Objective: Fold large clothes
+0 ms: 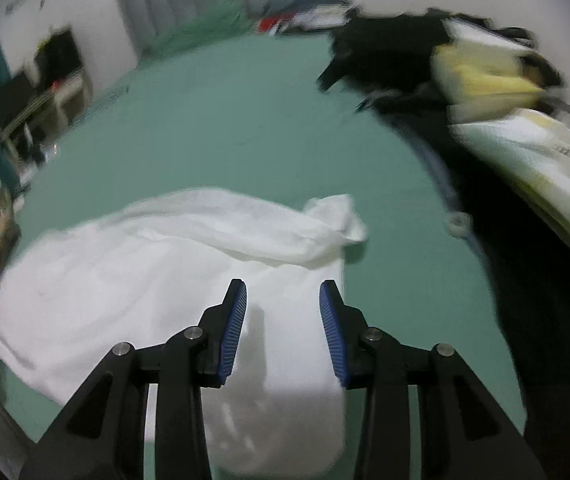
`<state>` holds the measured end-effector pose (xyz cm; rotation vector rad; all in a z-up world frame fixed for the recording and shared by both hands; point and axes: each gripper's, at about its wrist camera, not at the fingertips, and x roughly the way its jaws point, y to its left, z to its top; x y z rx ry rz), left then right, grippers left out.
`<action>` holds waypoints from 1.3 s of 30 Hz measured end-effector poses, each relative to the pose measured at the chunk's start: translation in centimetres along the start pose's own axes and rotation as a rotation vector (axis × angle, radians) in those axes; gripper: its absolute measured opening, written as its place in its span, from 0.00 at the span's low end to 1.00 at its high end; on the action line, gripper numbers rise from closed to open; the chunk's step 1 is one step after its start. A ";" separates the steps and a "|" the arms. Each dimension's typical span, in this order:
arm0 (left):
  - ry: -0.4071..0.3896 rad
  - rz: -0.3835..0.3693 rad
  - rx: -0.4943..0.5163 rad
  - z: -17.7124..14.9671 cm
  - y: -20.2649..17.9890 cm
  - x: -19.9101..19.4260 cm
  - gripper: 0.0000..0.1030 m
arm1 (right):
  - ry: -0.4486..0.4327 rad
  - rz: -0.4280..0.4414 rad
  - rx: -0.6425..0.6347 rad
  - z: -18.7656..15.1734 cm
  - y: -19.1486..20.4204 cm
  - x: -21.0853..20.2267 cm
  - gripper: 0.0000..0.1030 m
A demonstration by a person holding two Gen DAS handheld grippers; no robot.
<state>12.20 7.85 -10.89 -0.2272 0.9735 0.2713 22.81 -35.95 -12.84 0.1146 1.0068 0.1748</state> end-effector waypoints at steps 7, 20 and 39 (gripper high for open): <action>0.023 -0.090 0.145 3.1 -8.3 3.0 0.41 | 0.047 0.020 -0.046 2.5 1.9 4.1 0.36; 0.172 -0.073 0.305 6.8 -17.2 14.3 0.41 | 0.110 -0.005 -0.074 6.2 2.0 8.7 0.36; -0.001 0.157 -0.043 6.2 -1.9 7.1 0.50 | 0.053 -0.064 0.179 4.0 -6.4 3.0 0.56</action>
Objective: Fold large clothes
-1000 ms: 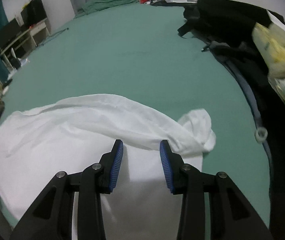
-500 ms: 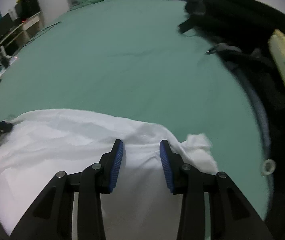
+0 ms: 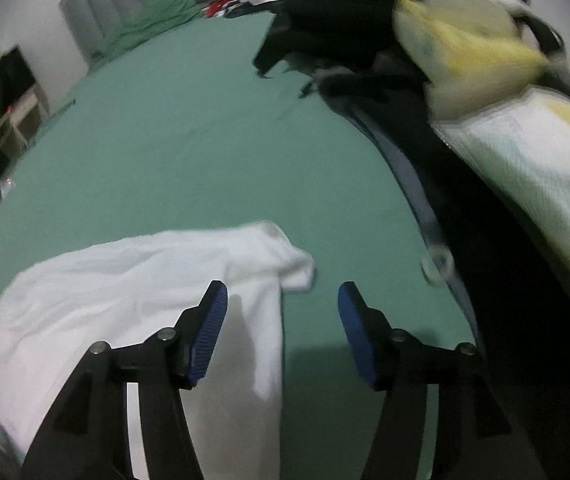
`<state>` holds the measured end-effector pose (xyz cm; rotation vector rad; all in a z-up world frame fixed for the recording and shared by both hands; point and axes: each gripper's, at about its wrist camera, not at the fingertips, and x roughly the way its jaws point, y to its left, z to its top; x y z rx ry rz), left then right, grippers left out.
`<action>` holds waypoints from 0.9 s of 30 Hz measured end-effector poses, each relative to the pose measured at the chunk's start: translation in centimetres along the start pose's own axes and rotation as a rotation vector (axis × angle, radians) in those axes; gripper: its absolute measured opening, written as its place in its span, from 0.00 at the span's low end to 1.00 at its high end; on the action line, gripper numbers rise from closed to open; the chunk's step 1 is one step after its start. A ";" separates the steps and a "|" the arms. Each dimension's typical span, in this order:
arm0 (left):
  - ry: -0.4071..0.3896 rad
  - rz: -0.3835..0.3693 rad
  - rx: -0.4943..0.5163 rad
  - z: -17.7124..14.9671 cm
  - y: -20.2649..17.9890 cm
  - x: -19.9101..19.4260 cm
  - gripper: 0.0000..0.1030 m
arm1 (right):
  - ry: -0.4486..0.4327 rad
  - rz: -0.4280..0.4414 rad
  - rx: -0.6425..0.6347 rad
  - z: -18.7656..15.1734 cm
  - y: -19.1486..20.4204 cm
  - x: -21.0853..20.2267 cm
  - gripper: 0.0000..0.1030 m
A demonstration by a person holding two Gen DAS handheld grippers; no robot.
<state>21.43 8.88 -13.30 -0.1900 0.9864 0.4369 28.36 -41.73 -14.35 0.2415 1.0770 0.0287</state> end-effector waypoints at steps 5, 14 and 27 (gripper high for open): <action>0.014 -0.009 -0.103 -2.9 6.1 -1.9 0.54 | 0.021 0.041 0.108 -3.2 -1.7 -1.3 0.56; 0.111 -0.066 -0.057 -7.5 8.6 -0.2 0.56 | 0.010 0.091 0.062 -9.0 0.2 -4.9 0.56; 0.091 -0.086 0.022 -6.7 8.2 1.0 0.00 | -0.019 0.066 0.018 -11.6 0.4 -6.9 0.03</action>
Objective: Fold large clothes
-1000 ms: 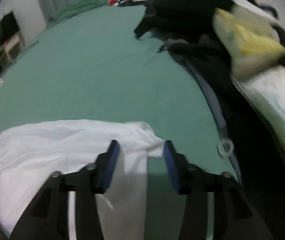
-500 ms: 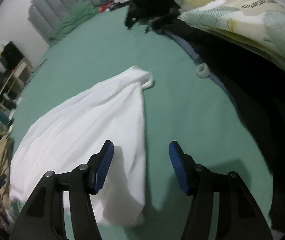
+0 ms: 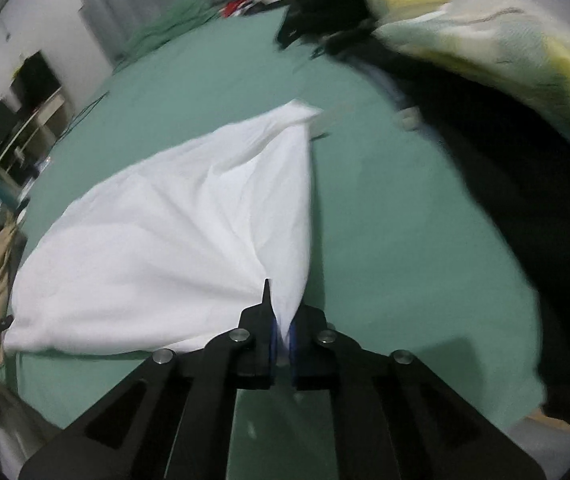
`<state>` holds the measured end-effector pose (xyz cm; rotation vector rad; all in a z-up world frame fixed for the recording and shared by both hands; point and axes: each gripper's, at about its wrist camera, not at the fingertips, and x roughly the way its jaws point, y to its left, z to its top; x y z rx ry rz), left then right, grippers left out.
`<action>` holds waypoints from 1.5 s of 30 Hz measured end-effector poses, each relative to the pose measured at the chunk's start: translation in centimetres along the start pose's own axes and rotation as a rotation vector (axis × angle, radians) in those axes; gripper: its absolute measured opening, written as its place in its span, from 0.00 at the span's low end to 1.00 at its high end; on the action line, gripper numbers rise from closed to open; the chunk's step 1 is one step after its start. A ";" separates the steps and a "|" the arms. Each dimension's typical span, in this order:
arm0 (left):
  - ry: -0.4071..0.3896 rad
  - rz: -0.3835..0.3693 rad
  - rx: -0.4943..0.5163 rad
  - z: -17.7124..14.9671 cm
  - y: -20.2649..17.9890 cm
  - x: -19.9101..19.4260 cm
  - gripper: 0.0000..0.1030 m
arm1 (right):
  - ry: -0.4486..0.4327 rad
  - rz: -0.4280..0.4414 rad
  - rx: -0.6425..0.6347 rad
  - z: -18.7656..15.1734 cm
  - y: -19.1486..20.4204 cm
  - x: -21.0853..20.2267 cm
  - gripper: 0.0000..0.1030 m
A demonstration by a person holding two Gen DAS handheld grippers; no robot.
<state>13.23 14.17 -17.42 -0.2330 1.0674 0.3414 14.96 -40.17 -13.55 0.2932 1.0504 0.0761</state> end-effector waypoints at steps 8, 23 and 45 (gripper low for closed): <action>0.022 -0.109 -0.076 0.0 0.8 -0.3 0.00 | 0.039 -0.038 0.051 -2.6 -0.3 -0.4 0.05; 0.049 -0.060 0.070 -3.5 -3.4 -0.6 0.03 | -0.053 -0.003 0.228 -3.8 -2.5 -3.3 0.66; -0.195 -0.243 0.026 -2.7 -4.3 -6.9 0.41 | -0.060 0.118 0.287 -4.5 1.0 -1.4 0.80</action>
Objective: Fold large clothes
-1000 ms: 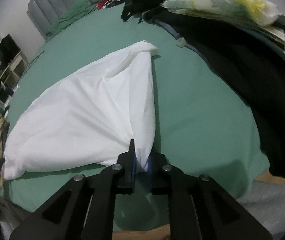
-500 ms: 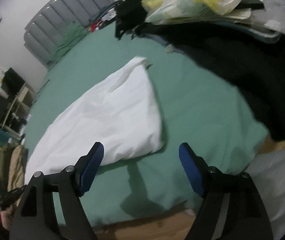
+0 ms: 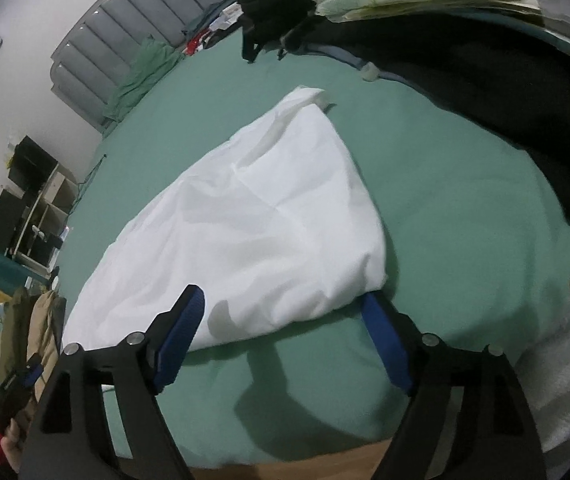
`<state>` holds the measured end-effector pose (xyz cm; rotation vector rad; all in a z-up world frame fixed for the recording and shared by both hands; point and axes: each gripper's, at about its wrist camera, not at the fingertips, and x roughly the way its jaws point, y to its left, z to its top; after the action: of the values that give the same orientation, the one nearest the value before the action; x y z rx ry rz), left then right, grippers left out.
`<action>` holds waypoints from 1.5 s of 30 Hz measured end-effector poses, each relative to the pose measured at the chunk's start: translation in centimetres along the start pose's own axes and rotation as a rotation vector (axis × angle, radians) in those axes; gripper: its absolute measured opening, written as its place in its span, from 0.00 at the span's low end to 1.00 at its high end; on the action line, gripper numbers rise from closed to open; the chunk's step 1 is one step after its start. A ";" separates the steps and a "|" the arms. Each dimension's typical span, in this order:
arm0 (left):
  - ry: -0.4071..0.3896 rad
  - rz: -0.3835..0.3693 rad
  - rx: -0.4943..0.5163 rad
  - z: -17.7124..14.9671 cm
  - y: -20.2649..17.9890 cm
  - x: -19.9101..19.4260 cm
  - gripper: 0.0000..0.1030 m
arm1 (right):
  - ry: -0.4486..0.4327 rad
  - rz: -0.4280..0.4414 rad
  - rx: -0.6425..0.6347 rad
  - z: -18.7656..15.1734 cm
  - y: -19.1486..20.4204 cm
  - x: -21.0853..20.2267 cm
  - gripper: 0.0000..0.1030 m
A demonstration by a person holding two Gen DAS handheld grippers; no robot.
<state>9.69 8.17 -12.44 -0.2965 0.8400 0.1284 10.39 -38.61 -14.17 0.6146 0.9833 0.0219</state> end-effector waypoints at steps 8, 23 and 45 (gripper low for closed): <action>0.028 -0.134 0.156 0.3 -6.9 2.1 0.41 | -0.020 0.076 0.024 2.1 1.3 2.9 0.83; 0.150 -0.288 0.087 -0.5 -14.5 8.3 0.46 | -0.040 0.240 0.054 3.8 3.2 6.0 0.89; 0.244 -0.081 0.281 -3.1 -20.0 11.1 0.47 | -0.086 0.238 -0.284 4.5 12.2 4.8 0.15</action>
<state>19.39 -11.87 -18.58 -0.0818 1.0725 -0.1036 19.73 -29.25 -9.99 0.4633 0.8017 0.3382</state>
